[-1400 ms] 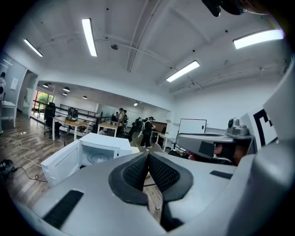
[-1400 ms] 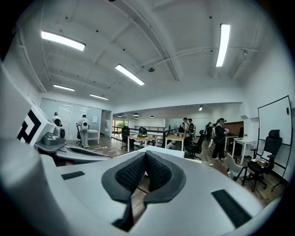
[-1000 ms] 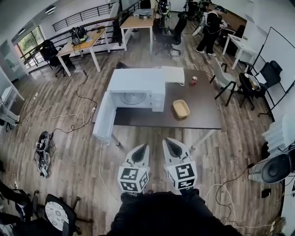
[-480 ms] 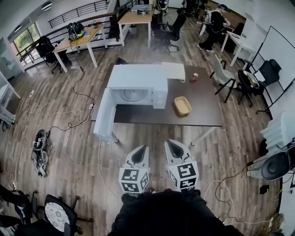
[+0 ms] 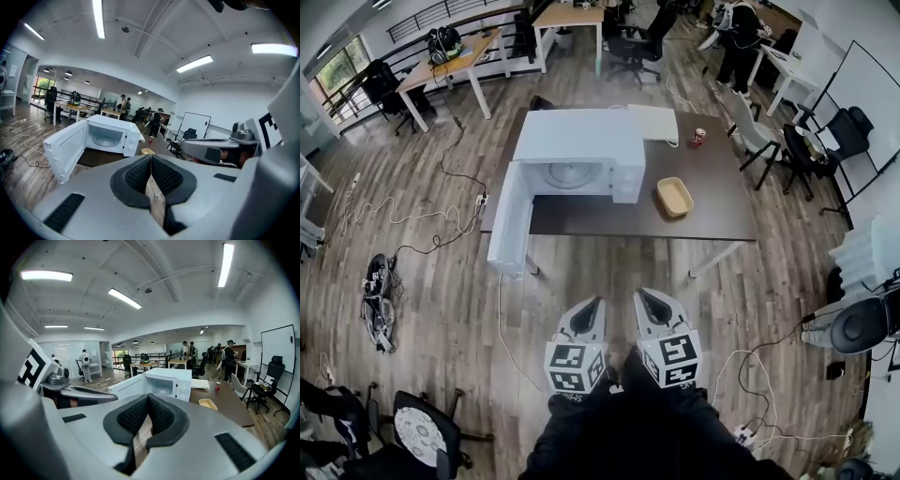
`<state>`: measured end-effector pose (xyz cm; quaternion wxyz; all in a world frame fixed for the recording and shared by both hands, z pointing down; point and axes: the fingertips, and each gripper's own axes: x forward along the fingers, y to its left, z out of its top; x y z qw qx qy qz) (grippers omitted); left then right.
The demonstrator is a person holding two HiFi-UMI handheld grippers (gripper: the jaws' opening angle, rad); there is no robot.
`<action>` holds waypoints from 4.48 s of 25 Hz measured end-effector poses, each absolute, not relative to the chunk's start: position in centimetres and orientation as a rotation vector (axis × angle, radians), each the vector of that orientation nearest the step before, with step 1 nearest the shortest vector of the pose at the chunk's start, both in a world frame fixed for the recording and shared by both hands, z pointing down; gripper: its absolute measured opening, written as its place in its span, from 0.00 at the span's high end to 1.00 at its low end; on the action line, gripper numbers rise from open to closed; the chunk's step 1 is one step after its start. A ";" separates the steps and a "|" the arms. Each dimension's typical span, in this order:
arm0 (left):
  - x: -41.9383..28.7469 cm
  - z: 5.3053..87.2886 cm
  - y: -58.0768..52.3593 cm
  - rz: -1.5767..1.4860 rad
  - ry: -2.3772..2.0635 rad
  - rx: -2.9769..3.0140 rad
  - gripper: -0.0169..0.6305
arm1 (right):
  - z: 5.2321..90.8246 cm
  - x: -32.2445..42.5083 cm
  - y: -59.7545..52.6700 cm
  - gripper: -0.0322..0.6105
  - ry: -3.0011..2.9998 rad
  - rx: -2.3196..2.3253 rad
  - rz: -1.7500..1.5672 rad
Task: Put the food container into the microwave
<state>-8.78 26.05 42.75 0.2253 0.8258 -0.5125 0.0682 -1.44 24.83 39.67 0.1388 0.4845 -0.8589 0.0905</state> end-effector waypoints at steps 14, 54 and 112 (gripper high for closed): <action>-5.1 43.7 12.6 0.246 -1.457 2.274 0.92 | 40.3 2.2 11.0 0.91 -2.532 1.386 0.294; 12.4 58.6 -13.7 0.626 -1.150 2.210 0.92 | 57.2 22.3 -15.1 0.91 -2.136 1.538 0.730; 5.7 69.6 -8.1 0.789 -1.223 1.952 0.92 | 69.9 25.4 -9.6 0.89 -1.869 1.465 1.000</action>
